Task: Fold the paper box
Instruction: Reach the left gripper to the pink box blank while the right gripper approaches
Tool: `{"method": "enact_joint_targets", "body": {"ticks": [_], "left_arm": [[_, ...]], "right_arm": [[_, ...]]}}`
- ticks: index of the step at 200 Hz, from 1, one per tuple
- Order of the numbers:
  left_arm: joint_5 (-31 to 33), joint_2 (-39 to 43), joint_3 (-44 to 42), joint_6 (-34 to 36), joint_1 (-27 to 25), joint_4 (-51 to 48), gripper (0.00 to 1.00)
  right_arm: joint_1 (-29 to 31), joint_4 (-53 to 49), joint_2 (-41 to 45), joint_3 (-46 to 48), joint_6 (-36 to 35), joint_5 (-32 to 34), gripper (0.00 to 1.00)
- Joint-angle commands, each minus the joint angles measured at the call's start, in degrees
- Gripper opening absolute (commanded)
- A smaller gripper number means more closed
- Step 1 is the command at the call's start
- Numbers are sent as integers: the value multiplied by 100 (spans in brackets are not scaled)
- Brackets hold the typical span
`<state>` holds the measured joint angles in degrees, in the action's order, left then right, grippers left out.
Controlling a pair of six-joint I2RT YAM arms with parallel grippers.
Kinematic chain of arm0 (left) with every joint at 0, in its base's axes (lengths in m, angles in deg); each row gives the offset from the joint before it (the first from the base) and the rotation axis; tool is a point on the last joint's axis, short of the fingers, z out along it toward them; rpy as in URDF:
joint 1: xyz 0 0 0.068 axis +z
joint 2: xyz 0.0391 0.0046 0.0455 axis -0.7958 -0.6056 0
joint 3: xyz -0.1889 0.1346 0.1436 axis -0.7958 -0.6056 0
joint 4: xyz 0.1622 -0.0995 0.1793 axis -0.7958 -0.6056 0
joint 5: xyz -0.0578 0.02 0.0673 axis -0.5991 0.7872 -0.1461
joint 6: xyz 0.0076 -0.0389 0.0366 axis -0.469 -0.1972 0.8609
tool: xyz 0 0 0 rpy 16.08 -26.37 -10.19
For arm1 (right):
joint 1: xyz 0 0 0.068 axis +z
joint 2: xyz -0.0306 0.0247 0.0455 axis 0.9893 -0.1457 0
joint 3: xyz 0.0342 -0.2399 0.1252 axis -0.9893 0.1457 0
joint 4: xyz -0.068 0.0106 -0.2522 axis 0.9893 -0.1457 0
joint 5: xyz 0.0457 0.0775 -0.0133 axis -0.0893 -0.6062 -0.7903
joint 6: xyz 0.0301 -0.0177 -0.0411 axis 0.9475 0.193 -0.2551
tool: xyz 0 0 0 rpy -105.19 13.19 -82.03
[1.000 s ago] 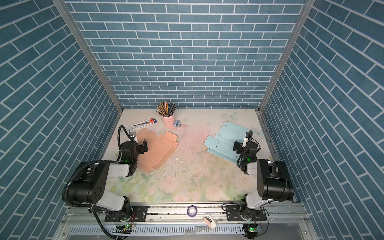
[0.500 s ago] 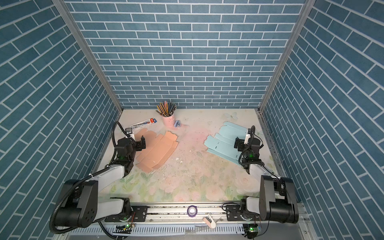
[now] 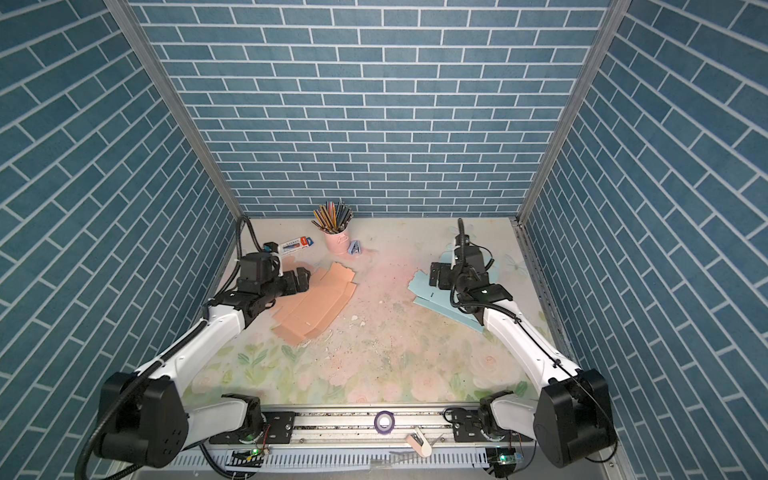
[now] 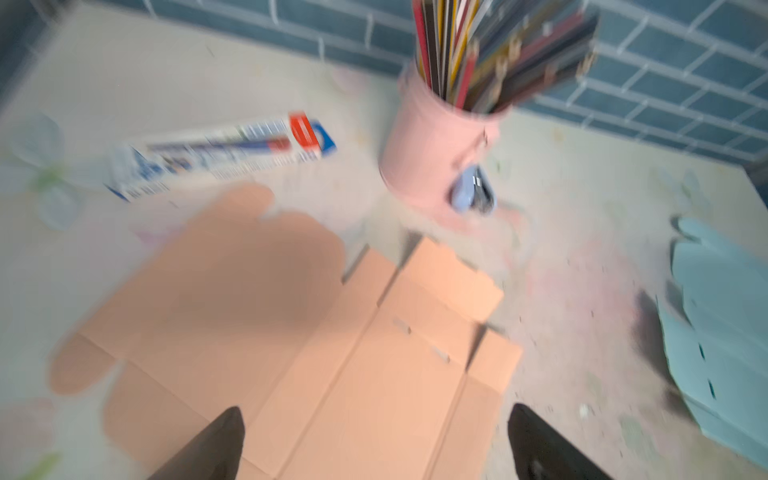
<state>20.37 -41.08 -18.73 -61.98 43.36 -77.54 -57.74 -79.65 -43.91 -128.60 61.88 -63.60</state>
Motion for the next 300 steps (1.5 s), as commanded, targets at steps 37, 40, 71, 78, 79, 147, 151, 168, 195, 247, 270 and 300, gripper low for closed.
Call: {"method": "enact_joint_targets", "body": {"ticks": [37, 40, 71, 78, 79, 147, 151, 168, 195, 247, 270, 300], "left_arm": [[-1022, -937, 20, -205, -433, -434, 99], [-995, -990, -2, -216, -434, -409, 99], [-982, -1466, -197, -347, -452, -21, 99], [-991, -1535, -207, -389, -477, 29, 99], [-992, -1543, -207, -391, -482, 34, 99], [-496, -1666, -411, -753, -1094, 45, 99], [-498, -1666, -443, -804, -1121, 73, 99], [-441, -1606, -554, -1042, -1278, 170, 99], [-266, -1380, -910, -1488, -1667, 371, 99], [-265, -1197, -1092, -2598, -2890, 1330, 99], [-187, -959, -662, -2615, -3280, 1137, 99], [-475, -480, -598, -2219, -2788, 757, 99]], "right_arm": [[796, -549, -413, 2, 965, -580, 98], [815, -531, -421, 9, 969, -591, 99], [926, -816, -891, -351, 694, -1005, 99], [971, -937, -992, -448, 619, -985, 99], [983, -943, -1002, -456, 610, -978, 99], [1084, -282, -1659, -324, 680, -1412, 98], [1084, -245, -1691, -330, 680, -1442, 98], [1084, -230, -1858, -475, 588, -1547, 98], [1083, -342, -2014, -704, 478, -1710, 98], [1023, -121, -2006, -515, 791, -2161, 98], [993, 73, -1927, -359, 1027, -2236, 98], [997, 148, -1746, -195, 1267, -2212, 98]]}}
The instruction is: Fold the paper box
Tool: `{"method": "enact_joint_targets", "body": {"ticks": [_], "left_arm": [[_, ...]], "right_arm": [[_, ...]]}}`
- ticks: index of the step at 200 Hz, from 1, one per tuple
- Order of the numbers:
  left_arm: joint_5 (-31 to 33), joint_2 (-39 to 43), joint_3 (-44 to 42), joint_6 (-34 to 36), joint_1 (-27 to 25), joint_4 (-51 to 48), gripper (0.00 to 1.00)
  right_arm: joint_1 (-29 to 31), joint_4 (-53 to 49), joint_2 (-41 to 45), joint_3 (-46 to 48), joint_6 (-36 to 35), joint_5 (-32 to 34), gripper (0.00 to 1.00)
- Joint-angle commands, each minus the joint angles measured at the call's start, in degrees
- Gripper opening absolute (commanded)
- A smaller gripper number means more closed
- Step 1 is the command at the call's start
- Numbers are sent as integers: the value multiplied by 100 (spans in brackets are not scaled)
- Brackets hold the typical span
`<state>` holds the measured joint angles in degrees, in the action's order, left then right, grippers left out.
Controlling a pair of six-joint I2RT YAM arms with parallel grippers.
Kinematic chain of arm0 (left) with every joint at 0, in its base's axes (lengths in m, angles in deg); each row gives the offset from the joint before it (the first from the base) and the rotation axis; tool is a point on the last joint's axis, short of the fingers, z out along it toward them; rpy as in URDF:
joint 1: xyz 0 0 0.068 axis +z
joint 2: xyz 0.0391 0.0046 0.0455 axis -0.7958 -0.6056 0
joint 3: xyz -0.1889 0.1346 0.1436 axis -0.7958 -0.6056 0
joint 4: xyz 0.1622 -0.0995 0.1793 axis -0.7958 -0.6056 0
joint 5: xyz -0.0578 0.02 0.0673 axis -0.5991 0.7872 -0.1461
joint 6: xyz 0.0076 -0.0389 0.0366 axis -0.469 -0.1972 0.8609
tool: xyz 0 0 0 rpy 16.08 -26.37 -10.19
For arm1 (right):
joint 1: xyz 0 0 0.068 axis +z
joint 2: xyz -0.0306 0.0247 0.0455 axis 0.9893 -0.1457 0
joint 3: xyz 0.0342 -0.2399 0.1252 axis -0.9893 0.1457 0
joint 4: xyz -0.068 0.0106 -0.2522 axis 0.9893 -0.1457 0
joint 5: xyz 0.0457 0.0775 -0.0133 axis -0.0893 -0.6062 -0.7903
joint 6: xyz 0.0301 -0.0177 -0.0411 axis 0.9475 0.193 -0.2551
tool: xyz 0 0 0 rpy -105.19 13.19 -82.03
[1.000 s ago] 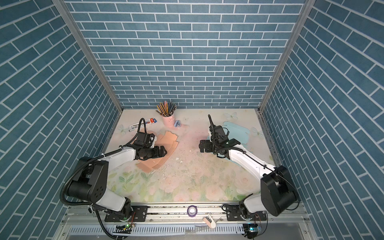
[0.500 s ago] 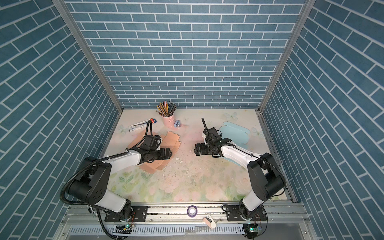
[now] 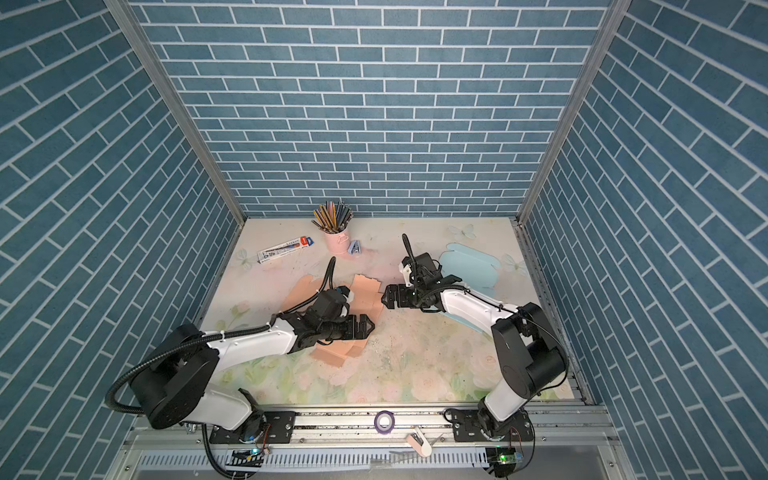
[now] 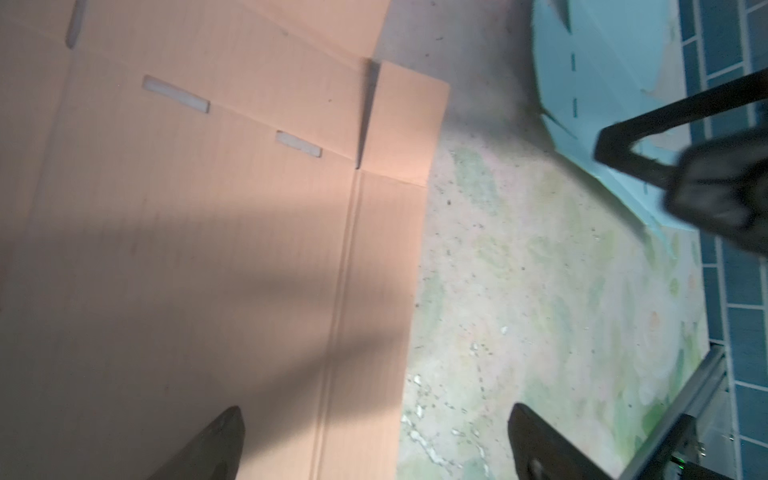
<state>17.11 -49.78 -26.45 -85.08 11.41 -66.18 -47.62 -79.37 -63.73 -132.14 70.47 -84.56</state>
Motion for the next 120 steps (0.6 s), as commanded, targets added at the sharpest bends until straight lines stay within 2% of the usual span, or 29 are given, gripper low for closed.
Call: {"method": "enact_joint_targets", "body": {"ticks": [1, 32, 54, 82, 120], "left_arm": [[-166, 399, 175, 112, 437, -400, 99], [-684, 359, 117, 835, 1550, -731, 99], [-835, -31, 168, 1212, 2001, -720, 99], [-570, -443, 368, 1493, 2057, -760, 99], [-517, -269, -223, 1152, 1793, -429, 99]], "right_arm": [[-16, 120, 247, 165, 418, -111, 98], [86, 106, 769, 662, 624, 344, 98], [240, 124, 1101, 918, 762, 666, 97], [440, 450, 1284, 1149, 1094, 749, 95], [752, 1061, 1239, 1403, 1473, 720, 93]]}}
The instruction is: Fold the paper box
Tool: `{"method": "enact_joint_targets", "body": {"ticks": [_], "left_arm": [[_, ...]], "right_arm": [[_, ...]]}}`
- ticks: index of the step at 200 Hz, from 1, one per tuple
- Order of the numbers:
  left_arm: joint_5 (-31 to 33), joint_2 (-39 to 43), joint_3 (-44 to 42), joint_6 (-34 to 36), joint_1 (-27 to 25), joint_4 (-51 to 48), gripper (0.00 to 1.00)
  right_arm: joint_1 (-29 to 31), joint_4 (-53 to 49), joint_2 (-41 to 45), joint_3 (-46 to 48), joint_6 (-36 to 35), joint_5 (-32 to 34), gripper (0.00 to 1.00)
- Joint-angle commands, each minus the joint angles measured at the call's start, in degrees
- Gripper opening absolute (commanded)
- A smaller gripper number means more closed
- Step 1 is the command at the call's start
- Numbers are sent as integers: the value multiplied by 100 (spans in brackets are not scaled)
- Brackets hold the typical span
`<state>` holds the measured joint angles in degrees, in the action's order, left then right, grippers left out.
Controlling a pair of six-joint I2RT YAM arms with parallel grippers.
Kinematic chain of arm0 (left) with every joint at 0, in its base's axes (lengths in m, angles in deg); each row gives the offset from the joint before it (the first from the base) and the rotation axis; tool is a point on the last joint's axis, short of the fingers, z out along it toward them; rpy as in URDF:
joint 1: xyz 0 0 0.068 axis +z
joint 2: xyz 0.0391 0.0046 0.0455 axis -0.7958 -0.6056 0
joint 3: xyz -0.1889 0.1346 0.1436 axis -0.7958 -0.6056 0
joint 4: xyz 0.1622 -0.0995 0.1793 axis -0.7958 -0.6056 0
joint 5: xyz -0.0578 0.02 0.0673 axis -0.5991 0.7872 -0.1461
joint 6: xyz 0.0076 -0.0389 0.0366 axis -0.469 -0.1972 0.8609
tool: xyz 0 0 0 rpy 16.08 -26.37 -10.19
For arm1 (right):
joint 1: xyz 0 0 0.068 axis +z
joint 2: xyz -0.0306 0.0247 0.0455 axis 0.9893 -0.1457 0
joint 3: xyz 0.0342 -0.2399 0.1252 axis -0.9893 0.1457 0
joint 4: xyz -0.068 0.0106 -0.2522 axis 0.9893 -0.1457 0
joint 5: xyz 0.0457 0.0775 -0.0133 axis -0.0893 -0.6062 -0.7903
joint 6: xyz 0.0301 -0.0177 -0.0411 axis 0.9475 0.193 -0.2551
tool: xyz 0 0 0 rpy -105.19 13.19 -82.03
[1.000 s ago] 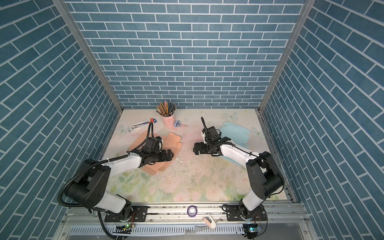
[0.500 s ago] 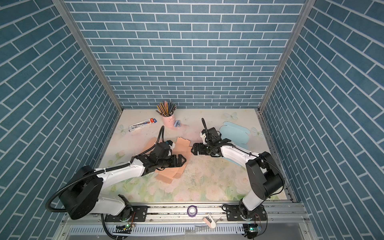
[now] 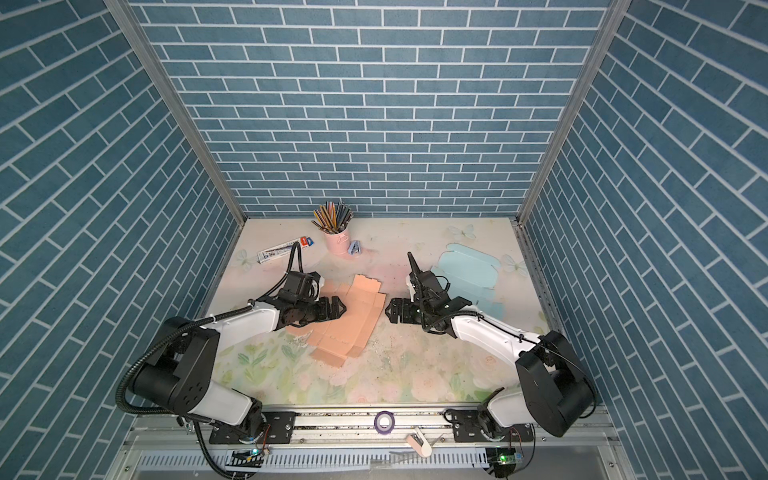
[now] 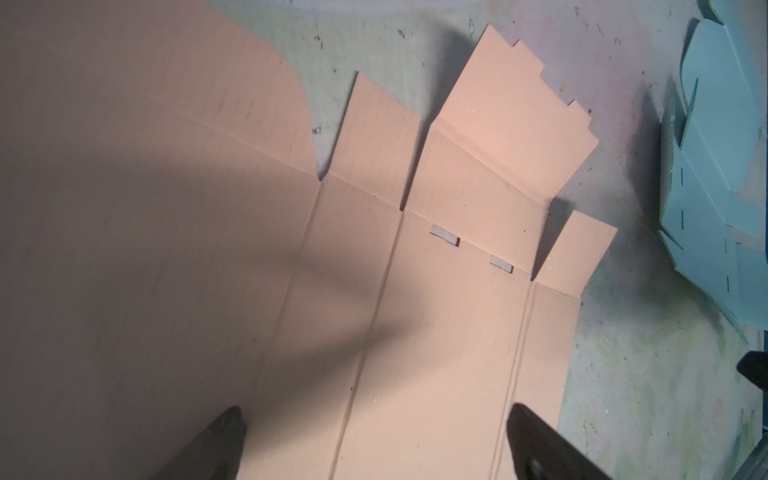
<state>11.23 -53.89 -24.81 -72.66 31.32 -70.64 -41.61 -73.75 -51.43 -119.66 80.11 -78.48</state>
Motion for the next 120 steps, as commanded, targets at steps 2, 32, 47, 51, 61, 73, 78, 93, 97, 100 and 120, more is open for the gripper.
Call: {"method": "enact_joint_targets", "body": {"ticks": [2, 32, 47, 51, 61, 73, 78, 93, 97, 100, 120], "left_arm": [[75, 179, -416, -126, -228, 30, 99], [109, 618, -1093, -746, -614, 416, 99], [207, 856, -1363, -1042, -844, 529, 99], [260, 930, -1409, -1104, -916, 525, 99], [414, 1097, -1488, -1227, -1113, 466, 99], [562, 1248, -1550, -1366, -1340, 454, 99], [590, 1292, -1551, -1408, -1415, 448, 99], [571, 1341, -1528, -1535, -1529, 464, 99], [538, 1359, -1521, -1539, -1533, 465, 99], [520, 1382, -1517, -1539, -1533, 447, 99], [755, 1821, -1419, -1467, -1509, 68, 99]], "right_arm": [[155, 539, 0, 171, 529, 102, 93], [167, 991, -280, 267, 681, -199, 91], [165, 1149, -514, 217, 727, -392, 91], [167, 1182, -575, 204, 737, -424, 91], [167, 1259, -715, 173, 750, -490, 89], [163, 1285, -861, 115, 716, -536, 88], [166, 1277, -927, 90, 691, -538, 88], [165, 1305, -1073, 35, 646, -574, 87], [166, 1313, -1109, 18, 635, -585, 86], [165, 1317, -1127, -1, 628, -601, 86], [165, 1209, -1273, -189, 518, -635, 84]]}}
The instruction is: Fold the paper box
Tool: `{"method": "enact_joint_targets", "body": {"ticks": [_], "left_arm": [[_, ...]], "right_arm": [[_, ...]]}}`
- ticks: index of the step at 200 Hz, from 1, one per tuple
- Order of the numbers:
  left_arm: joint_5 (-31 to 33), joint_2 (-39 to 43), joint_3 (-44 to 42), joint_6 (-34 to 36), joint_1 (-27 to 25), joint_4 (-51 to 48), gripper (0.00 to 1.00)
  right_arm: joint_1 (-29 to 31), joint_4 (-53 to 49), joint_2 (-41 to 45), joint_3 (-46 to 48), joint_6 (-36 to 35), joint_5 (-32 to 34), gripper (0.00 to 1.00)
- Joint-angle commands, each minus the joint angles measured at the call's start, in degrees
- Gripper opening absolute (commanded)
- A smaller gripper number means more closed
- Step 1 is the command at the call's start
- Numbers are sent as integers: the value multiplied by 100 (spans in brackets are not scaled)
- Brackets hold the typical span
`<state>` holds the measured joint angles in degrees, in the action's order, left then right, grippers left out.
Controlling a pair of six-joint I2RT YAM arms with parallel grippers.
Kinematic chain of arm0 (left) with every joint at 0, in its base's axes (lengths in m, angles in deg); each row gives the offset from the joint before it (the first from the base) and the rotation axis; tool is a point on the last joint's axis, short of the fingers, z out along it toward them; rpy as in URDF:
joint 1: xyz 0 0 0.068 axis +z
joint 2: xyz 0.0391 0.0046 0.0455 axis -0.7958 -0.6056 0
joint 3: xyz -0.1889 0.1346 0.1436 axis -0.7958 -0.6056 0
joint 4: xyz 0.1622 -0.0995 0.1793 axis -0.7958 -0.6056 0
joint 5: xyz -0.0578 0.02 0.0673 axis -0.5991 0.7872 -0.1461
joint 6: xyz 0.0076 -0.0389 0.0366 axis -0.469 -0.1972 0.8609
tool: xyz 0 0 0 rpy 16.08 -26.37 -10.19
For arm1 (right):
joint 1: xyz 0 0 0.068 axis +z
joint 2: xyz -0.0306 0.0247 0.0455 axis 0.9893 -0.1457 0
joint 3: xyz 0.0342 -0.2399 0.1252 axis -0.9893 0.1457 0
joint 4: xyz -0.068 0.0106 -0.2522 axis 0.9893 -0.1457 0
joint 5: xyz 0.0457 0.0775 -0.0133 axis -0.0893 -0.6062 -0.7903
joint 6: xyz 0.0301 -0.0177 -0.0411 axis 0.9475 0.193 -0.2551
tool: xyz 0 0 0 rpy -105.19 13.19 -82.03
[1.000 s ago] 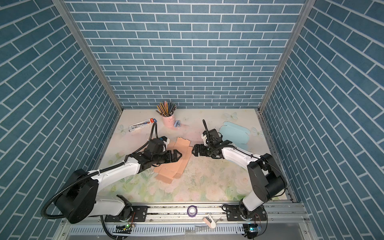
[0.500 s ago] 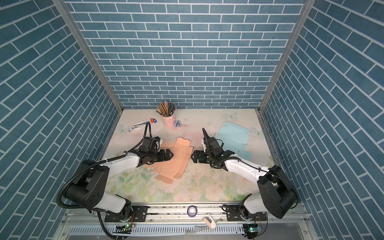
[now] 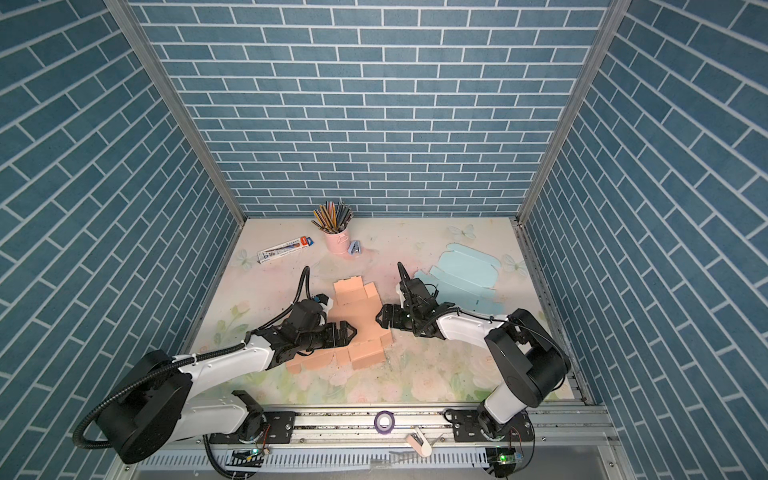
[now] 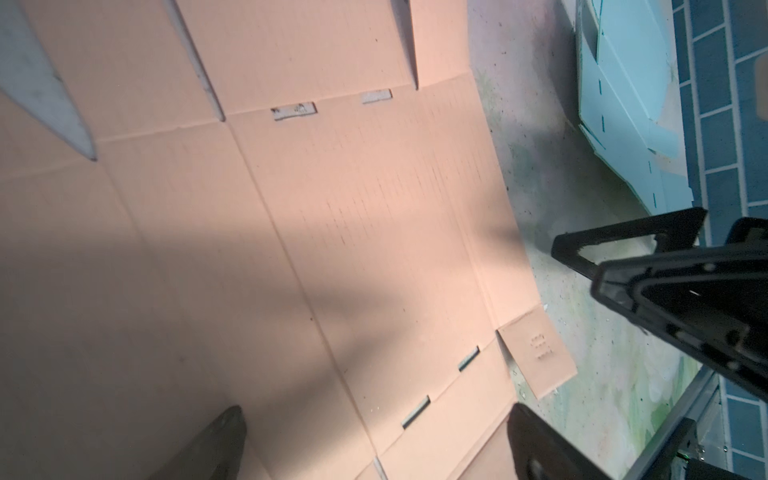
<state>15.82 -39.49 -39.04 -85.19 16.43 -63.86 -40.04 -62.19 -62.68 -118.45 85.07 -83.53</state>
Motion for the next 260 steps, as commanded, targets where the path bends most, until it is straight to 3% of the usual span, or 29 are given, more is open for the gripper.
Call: {"method": "enact_joint_targets", "body": {"ticks": [1, 41, 95, 211, 260], "left_arm": [[301, 407, 4, -198, -15, -626, 99], [-22, 851, 58, 211, 658, -1091, 99], [148, 942, 22, 588, 703, -1342, 95], [-209, 324, -264, 790, 703, -613, 61], [-277, 311, -380, 806, 703, -473, 56]], "right_arm": [[8, 50, -151, -314, 9, -126, 83], [0, -582, -254, -760, -521, 137, 81], [-1, -1567, -715, -1652, -1290, 226, 76], [-9, -2062, -1367, -2145, -1318, 29, 71], [-17, -1876, -1372, -2009, -1179, -147, 68]]}}
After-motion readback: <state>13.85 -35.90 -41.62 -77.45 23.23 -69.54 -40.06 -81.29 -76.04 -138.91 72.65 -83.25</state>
